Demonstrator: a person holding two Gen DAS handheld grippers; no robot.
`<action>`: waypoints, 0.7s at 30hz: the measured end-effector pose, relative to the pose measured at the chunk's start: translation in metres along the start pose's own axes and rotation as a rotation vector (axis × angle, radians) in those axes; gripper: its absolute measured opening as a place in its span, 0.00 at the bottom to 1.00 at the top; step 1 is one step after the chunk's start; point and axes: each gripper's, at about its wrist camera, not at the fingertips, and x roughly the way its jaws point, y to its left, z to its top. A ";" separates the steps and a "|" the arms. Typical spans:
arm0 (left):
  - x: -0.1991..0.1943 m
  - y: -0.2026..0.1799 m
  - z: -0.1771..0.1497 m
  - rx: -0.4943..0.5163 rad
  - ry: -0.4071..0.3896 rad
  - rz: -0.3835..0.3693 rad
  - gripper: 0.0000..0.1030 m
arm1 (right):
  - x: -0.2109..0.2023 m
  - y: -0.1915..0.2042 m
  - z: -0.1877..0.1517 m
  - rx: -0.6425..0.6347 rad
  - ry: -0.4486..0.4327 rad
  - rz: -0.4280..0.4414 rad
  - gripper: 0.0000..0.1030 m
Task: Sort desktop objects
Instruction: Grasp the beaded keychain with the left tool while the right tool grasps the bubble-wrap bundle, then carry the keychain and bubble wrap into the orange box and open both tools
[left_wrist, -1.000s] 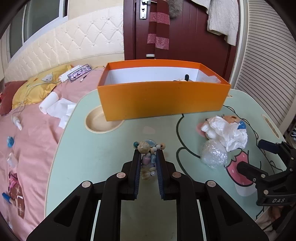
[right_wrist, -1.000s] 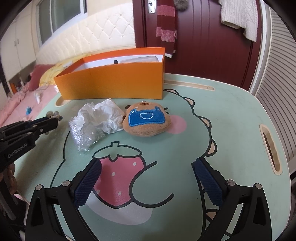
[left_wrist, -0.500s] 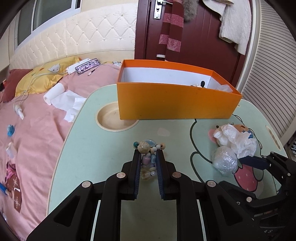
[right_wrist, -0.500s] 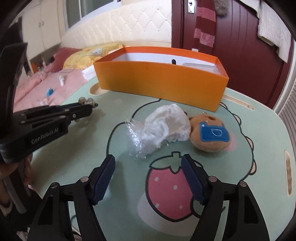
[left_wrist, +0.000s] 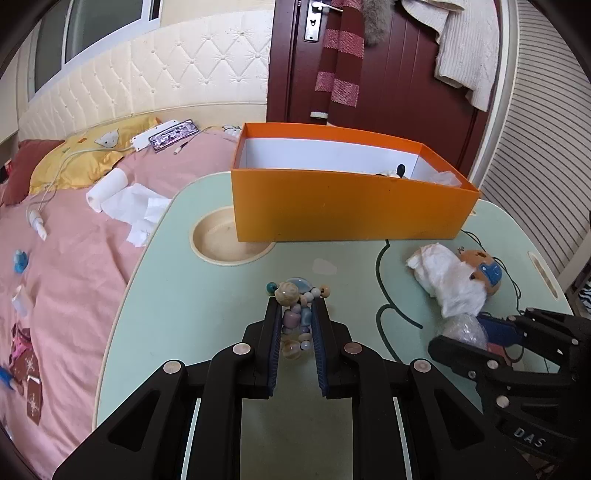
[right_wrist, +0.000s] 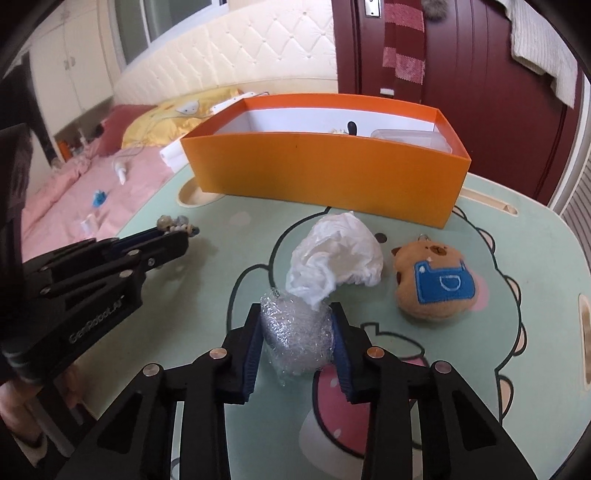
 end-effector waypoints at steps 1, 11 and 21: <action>-0.001 0.000 0.000 -0.001 -0.006 -0.002 0.17 | -0.005 -0.001 -0.003 0.000 -0.009 0.014 0.33; -0.007 -0.022 -0.003 0.064 -0.036 -0.007 0.17 | -0.046 -0.014 -0.017 0.032 -0.195 -0.131 0.33; -0.007 -0.052 -0.012 0.180 -0.031 -0.001 0.17 | -0.043 -0.018 -0.022 0.040 -0.183 -0.157 0.33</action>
